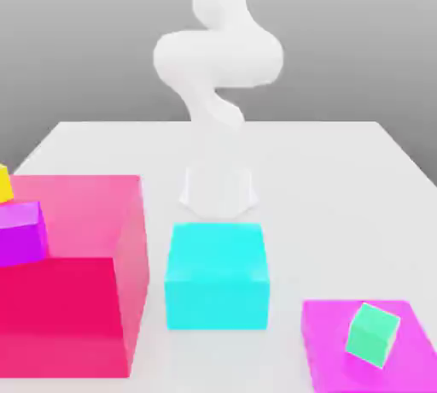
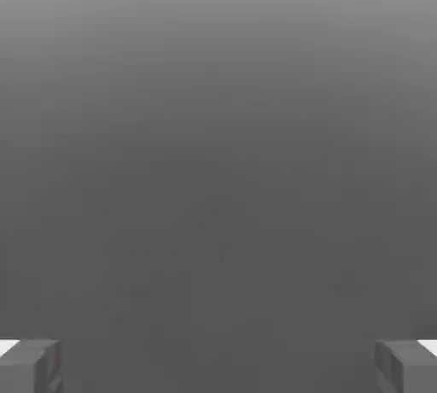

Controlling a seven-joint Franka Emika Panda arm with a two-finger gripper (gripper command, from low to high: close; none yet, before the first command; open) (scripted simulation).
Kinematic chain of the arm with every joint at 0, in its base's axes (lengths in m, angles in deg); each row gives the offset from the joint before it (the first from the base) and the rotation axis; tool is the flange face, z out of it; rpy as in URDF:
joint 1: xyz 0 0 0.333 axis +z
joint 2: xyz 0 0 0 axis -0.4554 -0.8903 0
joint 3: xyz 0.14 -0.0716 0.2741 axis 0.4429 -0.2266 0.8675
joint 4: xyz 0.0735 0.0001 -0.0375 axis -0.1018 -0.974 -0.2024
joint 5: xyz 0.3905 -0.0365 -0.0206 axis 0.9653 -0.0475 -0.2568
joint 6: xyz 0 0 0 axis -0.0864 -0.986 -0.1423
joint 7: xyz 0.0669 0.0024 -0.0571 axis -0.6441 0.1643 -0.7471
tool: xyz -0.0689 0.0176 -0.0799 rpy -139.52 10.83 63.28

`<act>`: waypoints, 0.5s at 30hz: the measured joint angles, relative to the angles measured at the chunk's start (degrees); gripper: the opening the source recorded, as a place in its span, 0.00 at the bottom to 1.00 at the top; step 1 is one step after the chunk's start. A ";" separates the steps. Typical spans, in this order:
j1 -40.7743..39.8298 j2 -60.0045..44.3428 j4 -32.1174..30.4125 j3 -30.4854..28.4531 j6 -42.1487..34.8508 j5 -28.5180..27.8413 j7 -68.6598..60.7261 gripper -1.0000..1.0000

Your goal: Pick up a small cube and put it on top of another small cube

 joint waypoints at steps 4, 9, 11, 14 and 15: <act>4.31 -8.65 1.97 -0.50 1.39 0.08 -9.28 0.50; 9.14 -19.05 4.34 -0.85 3.08 0.48 -20.66 0.50; 10.76 -23.21 5.28 -0.70 3.76 0.80 -25.32 0.50; 12.93 -29.44 6.70 -0.20 4.76 1.21 -32.25 0.50; 13.49 -31.52 7.17 0.12 5.10 1.33 -34.54 0.50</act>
